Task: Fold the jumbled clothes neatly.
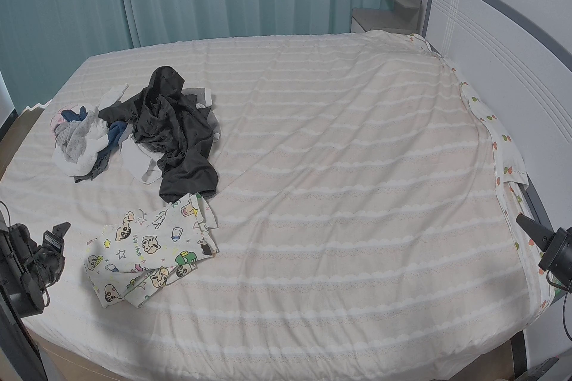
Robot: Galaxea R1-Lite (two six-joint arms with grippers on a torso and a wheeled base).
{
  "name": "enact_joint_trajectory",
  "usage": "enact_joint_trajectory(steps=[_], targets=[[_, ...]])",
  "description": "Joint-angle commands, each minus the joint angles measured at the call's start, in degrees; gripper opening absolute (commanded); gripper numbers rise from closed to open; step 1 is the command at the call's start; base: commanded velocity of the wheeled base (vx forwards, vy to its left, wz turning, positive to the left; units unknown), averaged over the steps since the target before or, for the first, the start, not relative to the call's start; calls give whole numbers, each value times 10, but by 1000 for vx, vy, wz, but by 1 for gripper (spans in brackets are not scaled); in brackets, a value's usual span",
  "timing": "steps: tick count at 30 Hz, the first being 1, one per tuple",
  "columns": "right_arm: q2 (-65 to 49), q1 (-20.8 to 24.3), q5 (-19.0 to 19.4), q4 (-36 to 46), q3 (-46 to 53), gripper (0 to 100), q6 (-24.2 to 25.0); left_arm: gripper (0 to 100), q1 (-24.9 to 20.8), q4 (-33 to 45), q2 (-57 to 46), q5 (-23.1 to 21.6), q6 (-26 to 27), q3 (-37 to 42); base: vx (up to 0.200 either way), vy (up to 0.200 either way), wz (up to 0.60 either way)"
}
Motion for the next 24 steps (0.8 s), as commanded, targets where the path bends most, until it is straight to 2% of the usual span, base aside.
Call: enact_joint_trajectory(steps=[1,2,4,8,9,10,11,12,14,16,17,18,20,21,22,24], targets=[[-64,-1,-1,2,-8,0,-1,100,31,-11,-199,-120,-48,29,0,0,0],[-68,-1,-1,3,-8,0,-1,100,30,-11,-208,-129,-48,30,0,0,0],[-118,-1,-4,32,-3,0,-1,100,19,-11,-306,-235,-59,50,0,0,0],[-209,-1,-4,122,-1,0,-1,100,6,-11,-411,-356,-101,71,0,0,0],[-255,-1,-4,168,-4,0,-2,100,-4,-11,-451,-396,-117,83,0,0,0],[-255,-1,-4,168,-4,0,-2,100,-14,-11,-487,-431,-125,96,0,0,0],[-330,0,-4,243,-10,0,-7,100,-26,-11,-513,-454,-129,107,0,0,0],[-341,0,-4,256,-12,0,-10,100,-29,-11,-522,-462,-130,111,0,0,0],[-431,1,-4,366,-22,0,-33,100,-73,-10,-598,-515,-132,147,0,0,0],[-491,0,-1,438,-32,0,-46,100,-108,29,-664,-533,-152,148,0,0,0],[-491,0,-1,438,-32,0,-46,100,-108,29,-664,-533,-152,148,0,0,0],[-526,-10,-1,479,-31,0,-53,100,-136,87,-732,-548,-167,147,0,0,0],[-553,-37,0,514,-30,0,-69,100,-175,151,-799,-586,-170,147,0,0,0],[-555,-38,0,516,-30,0,-71,100,-178,155,-803,-590,-170,147,0,0,0],[-566,-37,-16,529,-24,0,-98,100,-198,203,-855,-624,-170,147,0,0,0],[-565,-37,-52,528,-12,0,-131,100,-206,251,-909,-657,-171,147,0,0,0]])
